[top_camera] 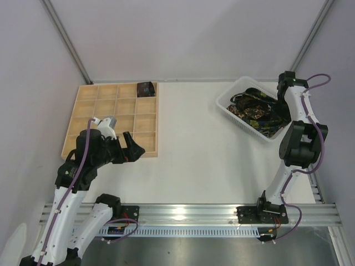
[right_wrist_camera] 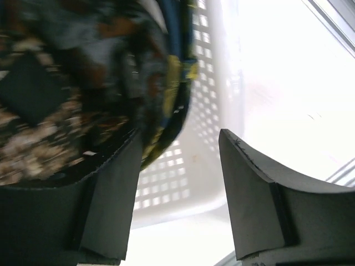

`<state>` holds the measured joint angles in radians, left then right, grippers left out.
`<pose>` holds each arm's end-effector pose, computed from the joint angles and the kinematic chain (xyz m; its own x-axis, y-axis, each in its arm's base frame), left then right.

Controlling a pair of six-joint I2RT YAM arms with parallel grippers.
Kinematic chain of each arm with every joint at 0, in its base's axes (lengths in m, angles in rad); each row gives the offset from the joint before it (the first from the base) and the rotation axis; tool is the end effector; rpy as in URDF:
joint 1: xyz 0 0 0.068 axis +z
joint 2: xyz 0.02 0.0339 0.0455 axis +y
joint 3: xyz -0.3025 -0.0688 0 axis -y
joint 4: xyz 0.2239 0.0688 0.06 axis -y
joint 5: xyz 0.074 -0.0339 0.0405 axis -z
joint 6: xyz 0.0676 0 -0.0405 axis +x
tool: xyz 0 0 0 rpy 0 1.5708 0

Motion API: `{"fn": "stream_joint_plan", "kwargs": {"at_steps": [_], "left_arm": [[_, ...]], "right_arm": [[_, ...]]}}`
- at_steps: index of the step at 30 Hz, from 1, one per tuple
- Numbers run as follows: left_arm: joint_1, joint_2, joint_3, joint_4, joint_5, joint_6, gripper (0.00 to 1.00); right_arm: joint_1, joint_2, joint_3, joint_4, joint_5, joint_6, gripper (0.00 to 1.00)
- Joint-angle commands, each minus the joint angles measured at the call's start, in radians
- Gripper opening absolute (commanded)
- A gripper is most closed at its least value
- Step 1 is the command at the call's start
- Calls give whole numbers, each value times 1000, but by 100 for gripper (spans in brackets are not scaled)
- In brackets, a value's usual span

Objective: Roll the ties
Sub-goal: Grab a tie with the right arm

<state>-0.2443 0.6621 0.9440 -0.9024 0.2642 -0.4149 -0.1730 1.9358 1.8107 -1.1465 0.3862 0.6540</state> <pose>0.0861 -0.0396 0.3384 -0.6935 -0.2281 -0.6834 0.1749 0.8668 -0.4669 0.3876 -0.0936 0.2971 -0.5835 0.6741 -0.4529 0.7860 0.6090 -0.1063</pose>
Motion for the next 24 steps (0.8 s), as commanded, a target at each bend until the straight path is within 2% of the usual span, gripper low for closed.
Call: {"fn": "stream_joint_plan", "kwargs": {"at_steps": [1, 14, 24], "left_arm": [[-9, 7, 56, -15, -31, 37, 100], [-9, 33, 76, -33, -48, 45, 100], [-9, 56, 79, -23, -48, 41, 100]], "right_arm": [[-11, -31, -54, 13, 71, 16, 62], [-33, 5, -73, 99, 28, 21, 62], [-33, 11, -40, 45, 3, 94, 59]]}}
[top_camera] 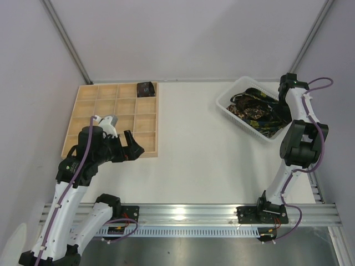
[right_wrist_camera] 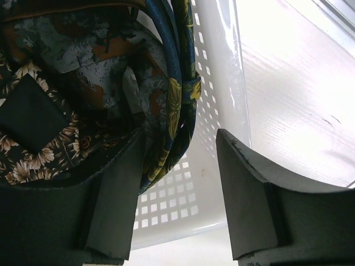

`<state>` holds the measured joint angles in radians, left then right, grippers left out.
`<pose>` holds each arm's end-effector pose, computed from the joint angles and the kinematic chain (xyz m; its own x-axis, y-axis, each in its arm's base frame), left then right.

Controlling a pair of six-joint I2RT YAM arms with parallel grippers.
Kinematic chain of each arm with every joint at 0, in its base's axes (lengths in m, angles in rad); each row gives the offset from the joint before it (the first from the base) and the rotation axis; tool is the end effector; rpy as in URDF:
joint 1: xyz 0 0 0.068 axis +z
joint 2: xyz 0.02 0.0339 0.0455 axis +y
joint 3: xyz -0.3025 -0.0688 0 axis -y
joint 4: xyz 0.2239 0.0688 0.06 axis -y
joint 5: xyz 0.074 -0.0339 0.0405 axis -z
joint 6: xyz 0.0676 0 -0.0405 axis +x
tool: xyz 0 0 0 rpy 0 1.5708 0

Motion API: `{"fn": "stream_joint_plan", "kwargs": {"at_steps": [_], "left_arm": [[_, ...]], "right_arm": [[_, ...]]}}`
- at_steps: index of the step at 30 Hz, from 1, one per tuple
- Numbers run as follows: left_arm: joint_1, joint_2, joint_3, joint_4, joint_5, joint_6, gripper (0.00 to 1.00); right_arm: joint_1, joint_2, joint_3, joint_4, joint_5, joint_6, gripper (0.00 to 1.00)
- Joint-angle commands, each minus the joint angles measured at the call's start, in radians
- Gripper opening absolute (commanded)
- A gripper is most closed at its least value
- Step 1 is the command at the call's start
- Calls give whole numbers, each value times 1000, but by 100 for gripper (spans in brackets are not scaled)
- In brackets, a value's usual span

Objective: Roll the ties
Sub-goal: Grab a tie with the right arm, then move the tie to the center of the board

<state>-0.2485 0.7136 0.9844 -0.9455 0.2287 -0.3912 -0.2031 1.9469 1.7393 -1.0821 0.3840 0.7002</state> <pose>0.0934 -0.0395 0.3419 -0.7165 -0.2013 -0.6679 0.1492 0.8911 -0.4287 0.3871 -0.1056 0.2761 -0.5335 0.7199 -0.4441 0.8272 0.5535 -0.0965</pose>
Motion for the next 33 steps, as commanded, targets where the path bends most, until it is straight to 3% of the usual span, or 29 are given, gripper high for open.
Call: {"fn": "stream_joint_plan", "kwargs": {"at_steps": [1, 5, 11, 16, 17, 19, 25, 27, 31, 33], "left_arm": [[-5, 4, 37, 22, -11, 15, 100], [-5, 1, 34, 21, -8, 17, 100], [-6, -9, 42, -6, -15, 29, 100], [-6, -14, 48, -7, -11, 29, 100], [-6, -14, 53, -4, -9, 28, 100], [-6, -9, 63, -4, -6, 26, 100], [-8, -11, 89, 5, 12, -8, 100], [-8, -13, 95, 4, 24, -29, 100], [-8, -11, 117, -15, -3, -83, 100], [-6, -2, 135, -42, -32, -124, 100]], "right_arm": [[-2, 0, 22, -1, 1, 47, 58], [-1, 24, -17, 20, 4, 61, 57], [1, 38, -46, 44, 62, 81, 49], [10, 47, 34, 30, 76, 44, 15], [10, 52, 90, 15, 75, 30, 0], [24, 58, 184, -64, 79, 12, 0], [99, 26, 673, -231, 18, -109, 0], [154, -8, 735, -210, -35, -145, 0], [318, -115, 697, -87, -227, -247, 0], [462, -140, 716, -46, -260, -319, 0]]}}
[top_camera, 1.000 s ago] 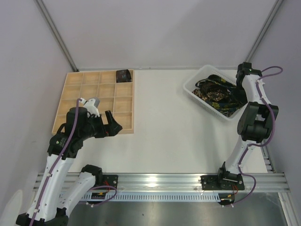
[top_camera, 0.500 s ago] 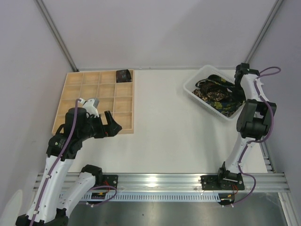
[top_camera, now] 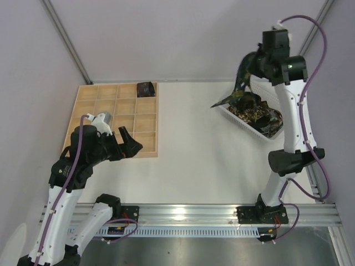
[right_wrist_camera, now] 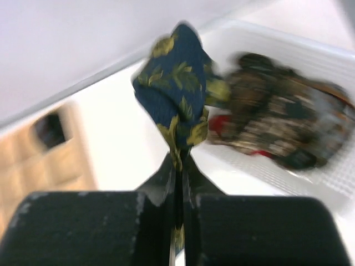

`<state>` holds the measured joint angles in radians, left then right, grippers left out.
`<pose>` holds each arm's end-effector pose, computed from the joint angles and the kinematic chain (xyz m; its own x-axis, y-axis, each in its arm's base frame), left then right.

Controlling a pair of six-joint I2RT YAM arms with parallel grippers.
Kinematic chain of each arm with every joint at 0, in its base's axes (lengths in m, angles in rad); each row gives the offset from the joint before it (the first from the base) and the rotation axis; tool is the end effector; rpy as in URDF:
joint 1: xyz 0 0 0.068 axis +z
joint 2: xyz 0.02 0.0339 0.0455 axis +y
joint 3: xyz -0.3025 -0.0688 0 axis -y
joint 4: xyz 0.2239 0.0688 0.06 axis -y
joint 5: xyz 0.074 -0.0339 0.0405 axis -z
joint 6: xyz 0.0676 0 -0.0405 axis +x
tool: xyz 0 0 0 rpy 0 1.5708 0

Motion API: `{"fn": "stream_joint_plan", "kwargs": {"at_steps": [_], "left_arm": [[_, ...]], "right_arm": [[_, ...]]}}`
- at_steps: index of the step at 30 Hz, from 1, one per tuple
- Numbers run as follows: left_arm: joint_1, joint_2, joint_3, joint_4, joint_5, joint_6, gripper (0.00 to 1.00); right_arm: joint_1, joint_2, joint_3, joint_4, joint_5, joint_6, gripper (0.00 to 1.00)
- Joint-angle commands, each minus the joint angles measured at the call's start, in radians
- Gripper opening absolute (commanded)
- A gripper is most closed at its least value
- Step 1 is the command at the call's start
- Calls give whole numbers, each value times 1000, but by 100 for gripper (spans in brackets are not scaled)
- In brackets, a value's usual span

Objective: Roll the ties
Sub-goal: Move the tie to the center of the board

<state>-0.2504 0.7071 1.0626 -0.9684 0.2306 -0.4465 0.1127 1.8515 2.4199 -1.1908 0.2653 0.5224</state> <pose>0.0867 -0.0381 0.3638 -0.6850 -0.2587 -0.6810 0.1403 0.8705 -0.4718 0.3730 0.0244 0.4941 -0.4506 0.4336 -0.7804 0.3784 0.8845 0.2729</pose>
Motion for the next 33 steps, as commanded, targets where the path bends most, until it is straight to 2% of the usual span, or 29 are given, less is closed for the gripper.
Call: {"fn": "stream_joint_plan", "kwargs": {"at_steps": [1, 3, 5, 6, 9, 11, 14, 16, 18, 19, 24, 28, 30, 33], "left_arm": [[-4, 9, 65, -27, -27, -80, 100], [-4, 14, 79, -26, 2, -113, 100], [-4, 6, 77, -10, 51, -177, 100], [-4, -12, 71, 17, 74, -205, 100], [-4, -47, 27, 110, 162, -311, 100], [-4, -78, -28, 157, 218, -421, 100], [-4, -121, -85, 258, 272, -561, 100], [-4, -150, -90, 325, 288, -587, 100], [-4, -178, -92, 382, 305, -590, 100], [-4, -202, -90, 423, 299, -593, 100], [-4, -241, -78, 494, 322, -574, 100], [-4, -236, -23, 453, 302, -523, 100], [-4, -222, -7, 418, 297, -498, 100], [-4, -204, -4, 407, 323, -486, 100]], "right_arm": [[194, -52, 45, 69, -150, -213, 0], [334, -61, 53, 45, -167, -274, 0], [438, -84, 36, 10, -120, -335, 0], [538, -98, 18, -16, -74, -355, 0], [694, -206, -174, 18, 113, -420, 0], [783, -257, -346, 52, 187, -391, 0], [823, -356, -484, 68, 268, -319, 0], [846, -405, -505, 79, 299, -308, 0], [870, -437, -527, 149, 256, -355, 0], [918, -455, -533, 177, 259, -381, 0], [1004, -416, -437, 214, 215, -424, 0], [1038, -408, -364, 221, 245, -398, 0], [1036, -437, -418, 218, 346, -407, 0], [1038, -521, -652, 223, 518, -465, 0]]}}
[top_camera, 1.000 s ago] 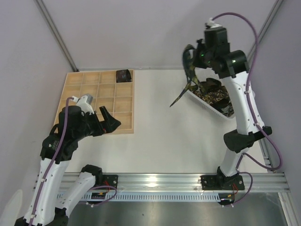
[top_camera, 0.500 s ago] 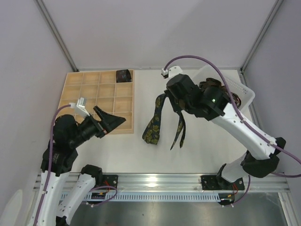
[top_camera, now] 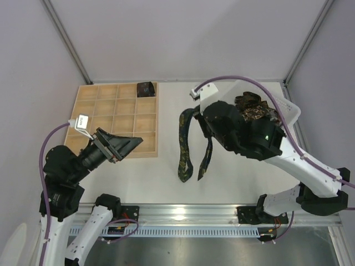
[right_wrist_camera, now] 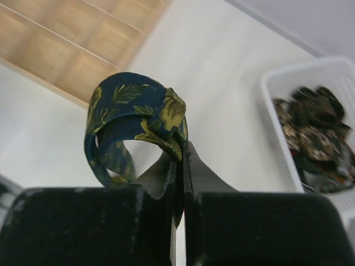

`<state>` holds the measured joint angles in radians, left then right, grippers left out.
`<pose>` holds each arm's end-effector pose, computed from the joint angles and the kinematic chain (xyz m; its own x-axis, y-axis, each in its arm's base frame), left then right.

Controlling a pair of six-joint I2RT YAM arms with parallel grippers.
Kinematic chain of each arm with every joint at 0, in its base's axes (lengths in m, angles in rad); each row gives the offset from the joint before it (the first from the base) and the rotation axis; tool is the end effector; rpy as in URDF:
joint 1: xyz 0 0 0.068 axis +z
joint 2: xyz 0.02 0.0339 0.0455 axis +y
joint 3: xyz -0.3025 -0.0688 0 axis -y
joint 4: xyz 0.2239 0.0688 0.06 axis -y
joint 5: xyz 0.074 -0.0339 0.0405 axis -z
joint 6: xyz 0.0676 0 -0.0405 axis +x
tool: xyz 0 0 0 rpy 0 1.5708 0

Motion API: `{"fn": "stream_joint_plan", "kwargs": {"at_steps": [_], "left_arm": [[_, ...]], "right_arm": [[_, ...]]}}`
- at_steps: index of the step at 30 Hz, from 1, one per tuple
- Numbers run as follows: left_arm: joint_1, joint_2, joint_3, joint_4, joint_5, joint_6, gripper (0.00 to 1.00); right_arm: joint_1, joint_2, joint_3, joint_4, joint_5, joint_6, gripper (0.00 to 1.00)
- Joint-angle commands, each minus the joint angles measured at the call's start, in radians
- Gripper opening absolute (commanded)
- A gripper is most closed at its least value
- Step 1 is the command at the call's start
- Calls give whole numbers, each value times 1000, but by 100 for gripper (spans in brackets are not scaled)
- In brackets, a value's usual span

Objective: Roll the ties
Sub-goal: Move the tie to the center of the board

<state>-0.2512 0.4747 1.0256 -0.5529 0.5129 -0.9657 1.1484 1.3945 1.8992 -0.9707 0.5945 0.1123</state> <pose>0.0336 -0.0429 0.4198 -0.5701 -0.5935 -0.5680 0.3920 0.4111 -0.8230 0.1370 0.2126 0.5137 -0.2447 -0.3180 -0.9159 -0.5264 0.8369 -0.1500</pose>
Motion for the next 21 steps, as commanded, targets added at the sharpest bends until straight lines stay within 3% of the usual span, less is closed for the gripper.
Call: {"fn": "stream_joint_plan", "kwargs": {"at_steps": [1, 4, 6, 10, 11, 15, 18, 21], "left_arm": [[-3, 33, 31, -15, 44, 36, 100], [-3, 48, 27, -39, 55, 59, 100], [-3, 64, 24, -67, 58, 67, 100], [-5, 94, -62, -113, 84, 47, 99], [-6, 96, -90, -114, 97, 36, 97], [-46, 130, -273, -107, 104, 7, 91], [-143, 209, -332, -36, 73, -36, 91], [-296, 313, -351, 71, -60, -83, 97]], "right_arm": [[4, -93, -238, 22, 221, -84, 0], [-7, -184, -609, 23, 391, -48, 0], [-16, -174, -701, -23, 505, -17, 0], [-67, -54, -811, -270, 703, 174, 0], [-78, -39, -850, -281, 697, 214, 0], [-124, -89, -954, -108, 596, 95, 0], [-159, -201, -983, -30, 529, 52, 0], [-162, -324, -1000, 43, 493, 6, 0]]}}
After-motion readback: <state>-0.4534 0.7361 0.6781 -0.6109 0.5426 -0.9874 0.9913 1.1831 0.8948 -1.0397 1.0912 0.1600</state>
